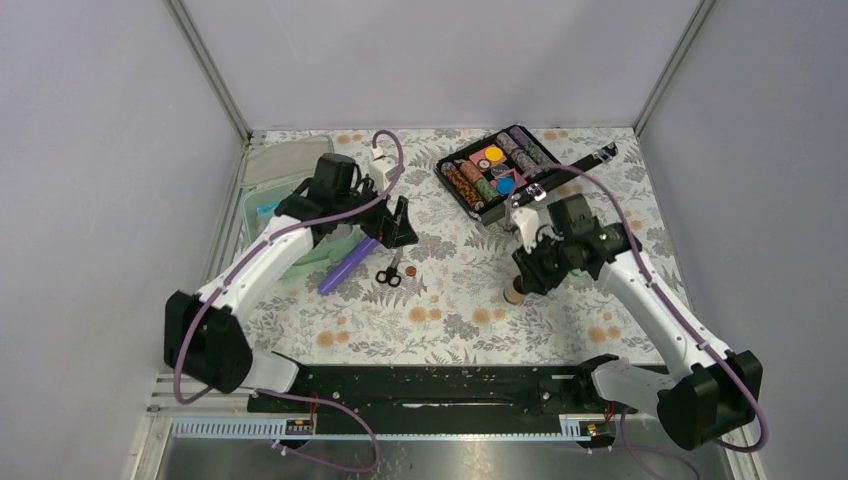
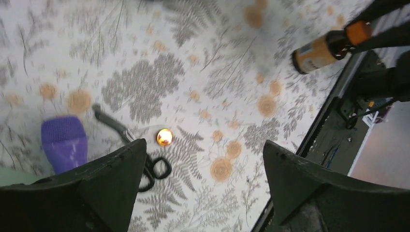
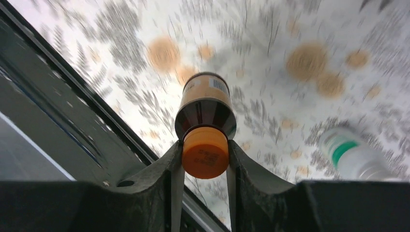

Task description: Organize the medicine kit

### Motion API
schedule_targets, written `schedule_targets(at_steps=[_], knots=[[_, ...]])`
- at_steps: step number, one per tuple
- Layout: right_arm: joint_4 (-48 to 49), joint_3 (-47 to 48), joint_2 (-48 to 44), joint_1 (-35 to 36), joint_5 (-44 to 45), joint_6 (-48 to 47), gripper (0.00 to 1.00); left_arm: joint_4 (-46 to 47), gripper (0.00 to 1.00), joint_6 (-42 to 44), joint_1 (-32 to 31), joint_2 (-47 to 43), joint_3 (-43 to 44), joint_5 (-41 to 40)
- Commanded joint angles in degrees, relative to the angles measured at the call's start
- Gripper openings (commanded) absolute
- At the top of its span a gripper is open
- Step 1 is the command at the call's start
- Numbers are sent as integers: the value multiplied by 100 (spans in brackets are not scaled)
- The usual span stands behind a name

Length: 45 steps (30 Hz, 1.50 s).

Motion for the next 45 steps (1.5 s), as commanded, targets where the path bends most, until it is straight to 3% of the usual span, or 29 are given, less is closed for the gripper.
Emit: schedule_targets(at_steps=[1,9,15,22,38,42,45], knots=[[176,1210,394,-24,-1111,565,0,2141,91,167,-37,-747,-296,1122],[745,2490,1463,-17,-2884,1566,0,823,90,926,-261,251,1058,2227],[1388,3023,2104,19,-3195,2611,0,347,90,909,-380,822,1601,2622],[1456,3624,2559,207,-3134,2652,0,-383,83,1215,-408,1328,2126,2730],[1644,3730,2739,357,-3309,2969,0,-756,53,1525,-483,1716,2498,2929],[1706,3741,2777,361,-3277,3066,1,-855,36,1663,-475,1703,2511,2979],[1724,3753,2815,361,-3236,3108,1,-854,33,1748,-478,1707,2526,2997]])
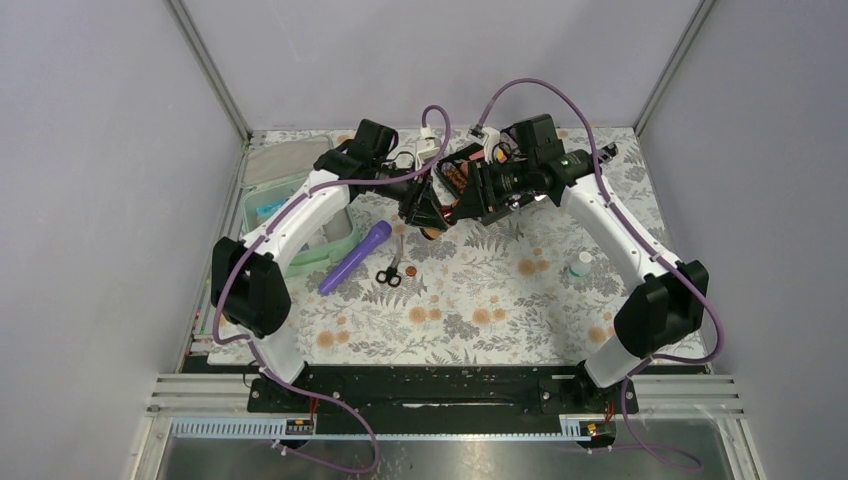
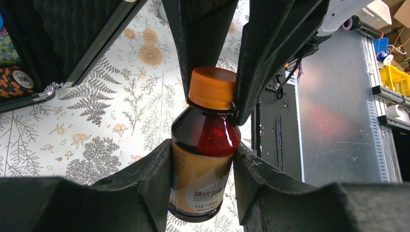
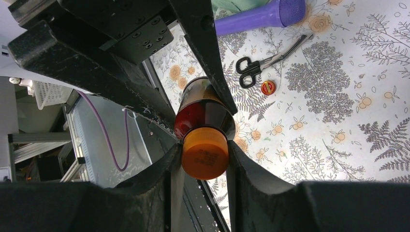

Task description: Organize the medicine kit

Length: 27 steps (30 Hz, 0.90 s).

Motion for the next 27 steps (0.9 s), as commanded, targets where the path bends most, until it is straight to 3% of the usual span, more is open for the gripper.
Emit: schedule_targets(at_steps=[1,4,10,12,14,18,22,24,27], knots=[[331,298,63,77,-188,199,4,75,31,187,-35,0,258,224],[323,323,108,72,-190,217,14,65,23,205,-29,62,312,216],[315,385,115,66,-77,254,63,173,0,-89,102,96,275,125],[319,395,29,29,-59,247,76,173,0,-139,227,3,173,-49],[313,355,-110,-15,30,254,96,180,0,-148,437,-137,24,-268],[107,102,-458,-87,388,44,100,119,0,-366,819,-404,-142,-1076],[-103,-295,-852,-87,792,-199,100,549,0,-1588,1288,-617,-307,-2682],[-159,-478,-993,-88,856,-422,99,831,0,-2337,1533,-700,-421,-3667],[-193,-593,-1098,-88,926,-533,99,550,0,-3248,1735,-599,-266,-5671]])
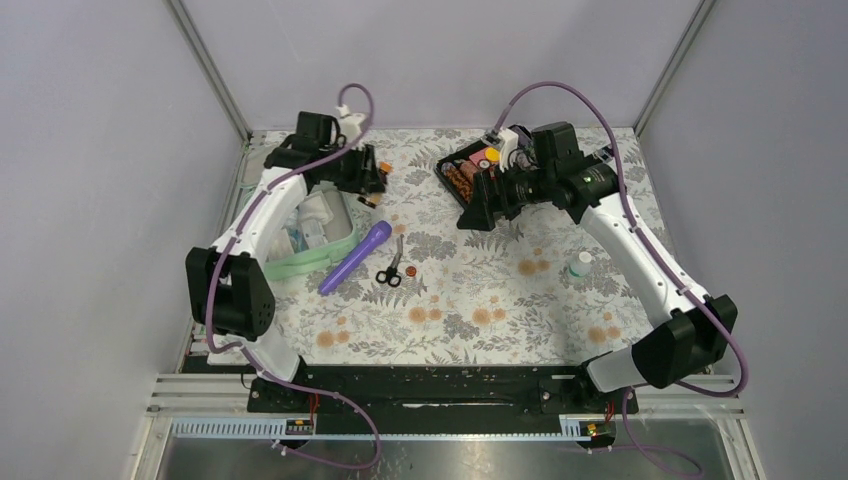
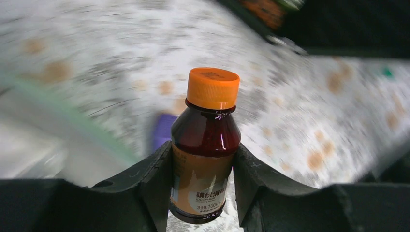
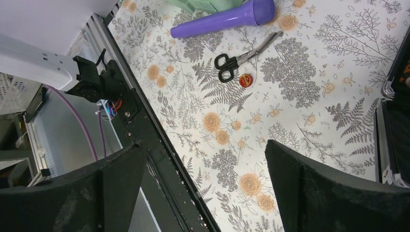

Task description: Organize the medicine kit

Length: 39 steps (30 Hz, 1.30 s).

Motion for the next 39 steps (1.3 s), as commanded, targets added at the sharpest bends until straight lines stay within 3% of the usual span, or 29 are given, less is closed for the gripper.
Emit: schedule_targets(at_steps=[1,6,16,23,30,39], knots=[[-169,-131,-224,-27,293,-378,99,194,0,-1681,289,-146,265,-2873],[-272,-150,-273,-25,349,-497,99,-141,0,-1995,370,306,621,-3746],[-371,-465,-541,-32,605,-657,100,-318,0,-2763,416,756,394,-5427],[-372,-449,-485,-23,631,-650,99,15,0,-2552,414,1298,412,-4957],[-376,-458,-435,-25,647,-675,100,144,0,-2482,421,1665,490,-5258],[-372,-510,-397,-26,683,-698,99,361,16,-2268,441,2056,647,-4831]])
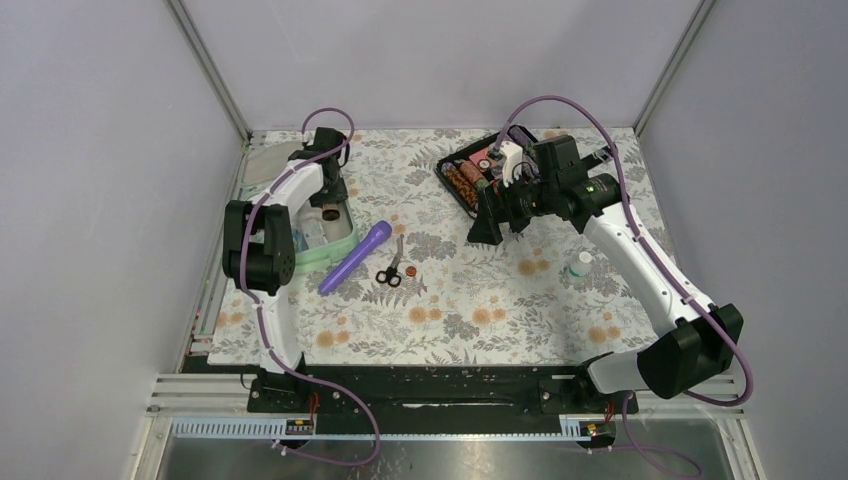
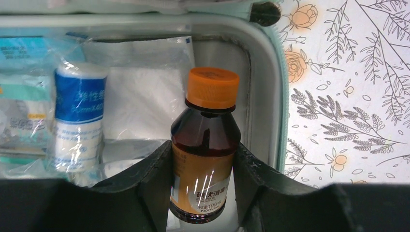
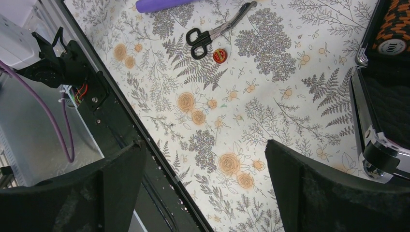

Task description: Organize the medicine kit

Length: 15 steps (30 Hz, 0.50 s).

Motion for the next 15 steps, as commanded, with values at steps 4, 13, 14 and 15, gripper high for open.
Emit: schedule_targets(at_steps=[4,13,14,15], knots=[[-30,-19,-11,-22,54,-74,99,429,16,255,34,266,355,519],[-29,-54,-46,-26,73,-74,100,480,34,376,35,167,244,709],[-29,-54,-40,-22,65,-64,99,480,35,373,34,148,238,714],[-30,-54,-30,-21,49,-63,100,477,37,373,35,123,230,721]])
